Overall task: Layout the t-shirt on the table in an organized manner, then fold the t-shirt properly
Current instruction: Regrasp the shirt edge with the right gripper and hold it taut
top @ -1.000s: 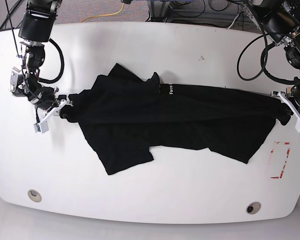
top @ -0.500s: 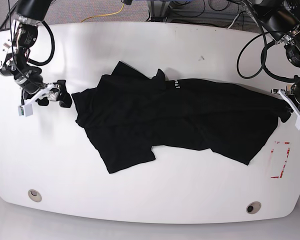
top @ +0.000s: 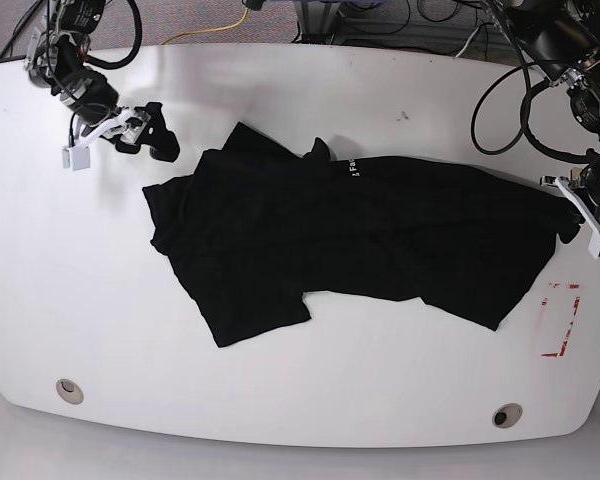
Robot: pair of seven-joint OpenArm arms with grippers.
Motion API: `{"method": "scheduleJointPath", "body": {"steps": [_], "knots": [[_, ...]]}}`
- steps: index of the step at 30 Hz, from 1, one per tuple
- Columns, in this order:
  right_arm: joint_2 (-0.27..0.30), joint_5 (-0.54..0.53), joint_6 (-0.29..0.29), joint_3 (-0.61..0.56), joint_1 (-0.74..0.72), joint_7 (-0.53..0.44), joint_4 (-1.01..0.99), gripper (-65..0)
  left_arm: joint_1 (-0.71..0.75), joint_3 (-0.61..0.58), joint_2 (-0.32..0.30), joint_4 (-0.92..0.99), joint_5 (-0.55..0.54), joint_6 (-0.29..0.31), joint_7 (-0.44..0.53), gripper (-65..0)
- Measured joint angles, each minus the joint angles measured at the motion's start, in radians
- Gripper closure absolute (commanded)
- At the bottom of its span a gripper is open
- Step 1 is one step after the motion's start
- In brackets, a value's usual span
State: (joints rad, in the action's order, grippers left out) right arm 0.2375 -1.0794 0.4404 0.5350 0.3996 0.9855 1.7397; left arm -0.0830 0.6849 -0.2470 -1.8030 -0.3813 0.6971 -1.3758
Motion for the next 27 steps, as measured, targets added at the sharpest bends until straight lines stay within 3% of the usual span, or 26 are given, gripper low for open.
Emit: {"method": "scheduleJointPath", "body": {"steps": [5, 14, 22, 27], "knots": [[-0.02, -0.028, 0.003, -0.089, 0.014, 0.009, -0.001, -62.6, 0.0, 0.0, 0.0, 0.0, -0.001, 0.0, 0.0, 0.0], [-0.052, -0.004, 0.002, -0.116, -0.027, 0.0, -0.053, -62.6, 0.0, 0.0, 0.0, 0.0, -0.001, 0.0, 0.0, 0.0], [-0.049, -0.029, 0.011, -0.123, -0.116, -0.016, -0.196, -62.6, 0.002, 0.0, 0.0, 0.0, 0.0, 0.0, 0.0, 0.0], [-0.043, -0.028, 0.01, -0.186, -0.15, -0.027, -0.211, -62.6, 0.009, -0.001, -0.001, 0.0, 0.0, 0.0, 0.001, 0.0]]}}
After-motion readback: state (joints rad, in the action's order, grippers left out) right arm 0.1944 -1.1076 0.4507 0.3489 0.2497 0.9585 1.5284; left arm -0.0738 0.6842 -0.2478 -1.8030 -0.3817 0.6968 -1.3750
